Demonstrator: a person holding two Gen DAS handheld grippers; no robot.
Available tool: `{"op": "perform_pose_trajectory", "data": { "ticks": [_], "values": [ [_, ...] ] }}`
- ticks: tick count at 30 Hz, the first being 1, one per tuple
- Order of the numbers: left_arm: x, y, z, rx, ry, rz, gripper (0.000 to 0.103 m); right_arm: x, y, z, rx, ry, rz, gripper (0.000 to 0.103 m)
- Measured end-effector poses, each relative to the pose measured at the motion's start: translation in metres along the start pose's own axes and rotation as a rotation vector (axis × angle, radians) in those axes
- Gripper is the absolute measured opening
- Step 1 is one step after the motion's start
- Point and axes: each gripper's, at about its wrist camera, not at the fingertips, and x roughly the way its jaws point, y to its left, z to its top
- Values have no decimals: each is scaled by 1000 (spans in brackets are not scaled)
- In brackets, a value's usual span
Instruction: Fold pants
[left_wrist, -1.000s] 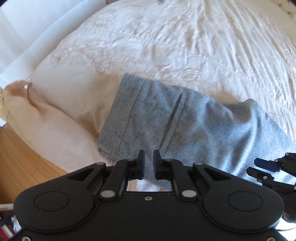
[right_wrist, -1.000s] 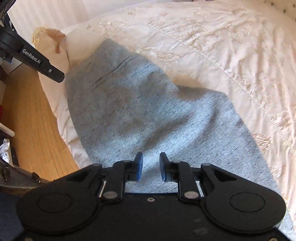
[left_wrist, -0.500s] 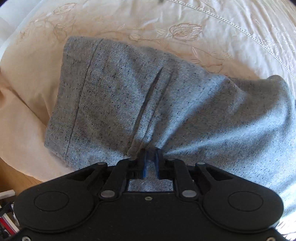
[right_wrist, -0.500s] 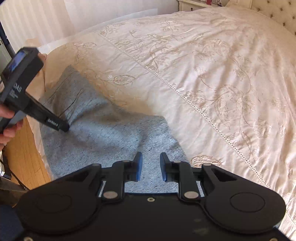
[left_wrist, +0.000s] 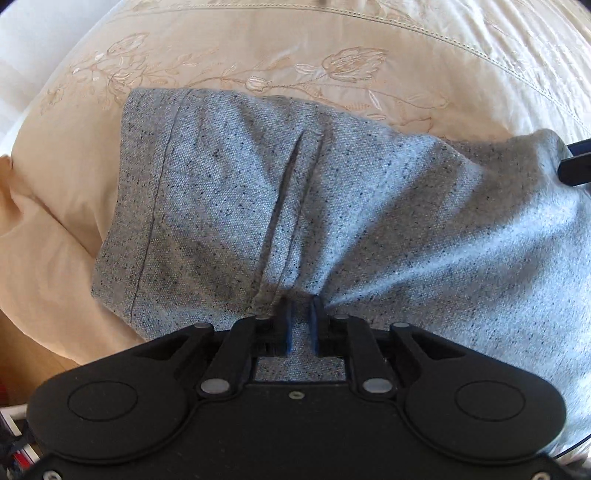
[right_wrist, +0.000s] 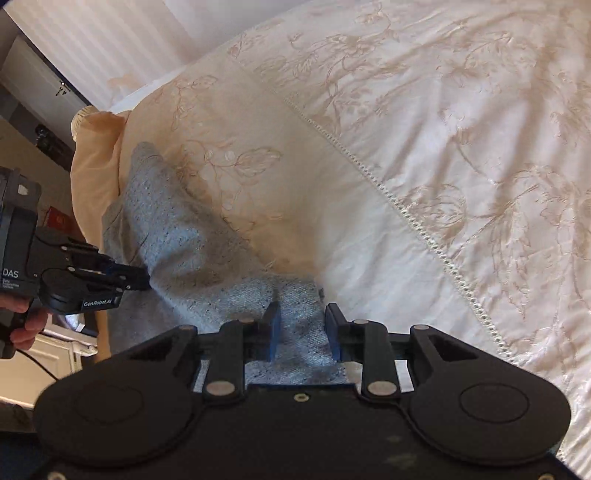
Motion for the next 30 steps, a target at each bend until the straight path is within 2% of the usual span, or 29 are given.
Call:
{"op": "perform_pose_trajectory", "data": {
  "ticks": [2, 6, 8, 10, 12, 15, 20, 24, 25, 26, 27, 30],
  "values": [
    [-1, -6, -1, 43, -7, 4, 21, -4, 14, -5, -61, -8, 40, 30],
    [0, 2, 4, 11, 6, -28, 21, -15, 57, -23, -230, -34, 58, 30],
    [2, 9, 8, 0, 12, -39, 21, -12, 71, -32, -312, -34, 28, 30],
    [2, 10, 9, 13, 14, -39, 21, -7, 73, -33, -336, -50, -36, 30],
    [5, 17, 12, 33, 15, -38, 21, -3, 66, -28, -288, -64, -61, 30],
    [4, 15, 13, 53, 13, -41, 21, 3, 48, -14, -172, -64, 5, 30],
    [2, 13, 11, 60, 0, -58, 21, 5, 28, -3, -60, -96, 4, 30],
    [8, 21, 8, 60, -7, -73, 21, 10, 14, -3, 23, -87, 47, 30],
    [8, 22, 7, 60, -8, -76, 21, 9, 14, -3, 19, -81, 37, 21],
    [8, 23, 7, 61, -8, -79, 21, 8, 18, -3, -11, -73, -2, 3],
    [8, 24, 7, 61, -8, -82, 21, 2, 27, -3, -75, -88, -39, 2],
    [6, 27, 5, 62, -12, -91, 21, -33, 67, -4, -274, -246, -192, 2]
  ]
}}
